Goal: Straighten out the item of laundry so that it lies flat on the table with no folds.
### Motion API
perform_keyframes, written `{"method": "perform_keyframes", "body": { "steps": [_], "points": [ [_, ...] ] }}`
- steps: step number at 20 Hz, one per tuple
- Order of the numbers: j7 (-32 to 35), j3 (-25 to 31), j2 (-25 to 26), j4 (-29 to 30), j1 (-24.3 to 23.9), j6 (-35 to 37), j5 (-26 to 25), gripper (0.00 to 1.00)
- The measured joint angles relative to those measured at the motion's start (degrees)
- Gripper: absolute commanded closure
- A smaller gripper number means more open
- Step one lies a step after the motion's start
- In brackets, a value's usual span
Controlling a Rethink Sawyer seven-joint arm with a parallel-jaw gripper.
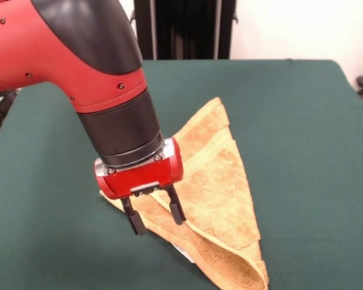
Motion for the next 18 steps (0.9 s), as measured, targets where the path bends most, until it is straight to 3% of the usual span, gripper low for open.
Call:
{"method": "perform_keyframes", "body": {
  "steps": [18],
  "points": [
    [0.0,1.4,0.2,4.4,-1.1,-0.4,-0.6,0.0]
  ]
}}
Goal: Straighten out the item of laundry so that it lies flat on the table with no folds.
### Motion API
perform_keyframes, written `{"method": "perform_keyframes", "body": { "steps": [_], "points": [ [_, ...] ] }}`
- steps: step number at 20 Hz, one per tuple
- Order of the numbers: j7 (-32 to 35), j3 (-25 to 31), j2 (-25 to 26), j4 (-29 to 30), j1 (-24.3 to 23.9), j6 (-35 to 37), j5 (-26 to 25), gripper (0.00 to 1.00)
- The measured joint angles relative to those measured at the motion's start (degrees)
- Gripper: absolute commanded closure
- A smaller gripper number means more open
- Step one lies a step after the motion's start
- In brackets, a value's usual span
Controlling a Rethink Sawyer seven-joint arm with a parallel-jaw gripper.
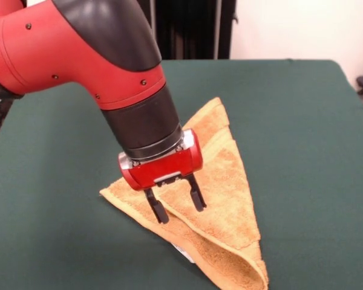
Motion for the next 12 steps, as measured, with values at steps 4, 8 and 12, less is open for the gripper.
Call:
{"method": "perform_keyframes", "body": {
  "steps": [4,8,12],
  "points": [
    [0.0,0.0,0.1,0.0,0.2,0.0,-0.8,0.0],
    [0.0,0.0,0.1,0.0,0.5,0.0,-1.2,0.0],
    [0.0,0.0,0.2,0.0,1.2,0.0,-2.0,0.0]
  ]
}}
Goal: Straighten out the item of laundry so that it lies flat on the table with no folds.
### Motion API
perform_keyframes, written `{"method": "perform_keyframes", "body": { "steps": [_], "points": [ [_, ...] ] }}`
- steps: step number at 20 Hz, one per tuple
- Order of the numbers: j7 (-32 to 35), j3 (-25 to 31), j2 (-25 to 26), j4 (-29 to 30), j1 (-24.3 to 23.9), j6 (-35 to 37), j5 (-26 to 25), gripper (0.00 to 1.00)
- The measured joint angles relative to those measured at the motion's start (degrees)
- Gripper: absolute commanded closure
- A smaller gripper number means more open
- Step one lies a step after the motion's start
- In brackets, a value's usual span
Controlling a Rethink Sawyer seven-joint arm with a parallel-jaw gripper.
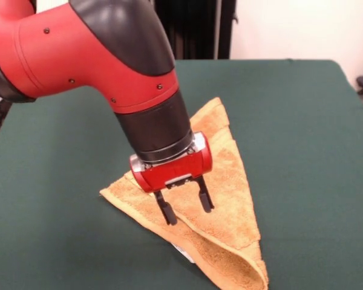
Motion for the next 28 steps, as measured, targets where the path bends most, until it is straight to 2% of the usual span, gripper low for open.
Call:
{"method": "perform_keyframes", "body": {
  "steps": [14,28],
  "points": [
    [0.0,-2.3,2.1,-0.5,2.7,-0.1,-1.0,0.0],
    [0.0,-3.5,1.1,-1.0,3.9,0.0,-1.2,0.0]
  ]
}}
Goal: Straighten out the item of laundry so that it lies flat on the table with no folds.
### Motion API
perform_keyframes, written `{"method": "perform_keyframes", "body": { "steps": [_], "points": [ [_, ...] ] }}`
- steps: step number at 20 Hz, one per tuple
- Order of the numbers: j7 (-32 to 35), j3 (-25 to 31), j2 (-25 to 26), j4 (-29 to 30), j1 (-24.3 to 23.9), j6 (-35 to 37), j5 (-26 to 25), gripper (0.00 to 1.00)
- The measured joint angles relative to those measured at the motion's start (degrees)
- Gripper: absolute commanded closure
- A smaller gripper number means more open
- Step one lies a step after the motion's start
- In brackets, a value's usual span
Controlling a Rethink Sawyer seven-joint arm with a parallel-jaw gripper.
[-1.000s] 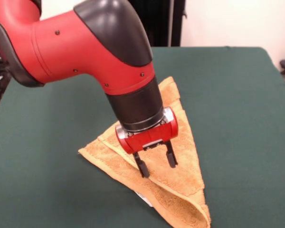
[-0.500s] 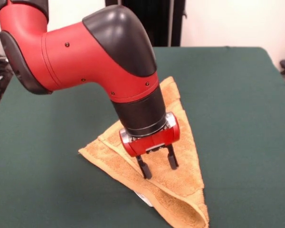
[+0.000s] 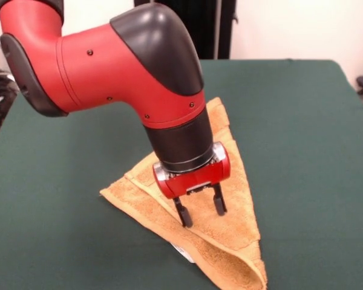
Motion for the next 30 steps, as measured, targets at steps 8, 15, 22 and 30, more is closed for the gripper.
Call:
{"method": "perform_keyframes", "body": {
  "steps": [8,15,22,30],
  "points": [
    [0.0,0.0,-0.8,0.1,-0.5,-0.8,-0.2,0.0],
    [0.0,0.0,-0.5,0.1,-1.9,-8.2,-1.1,0.0],
    [0.0,0.0,0.2,0.1,-2.7,-10.6,-1.4,0.0],
    [0.0,0.0,0.2,0.1,-2.7,-10.6,-1.5,0.0]
  ]
}}
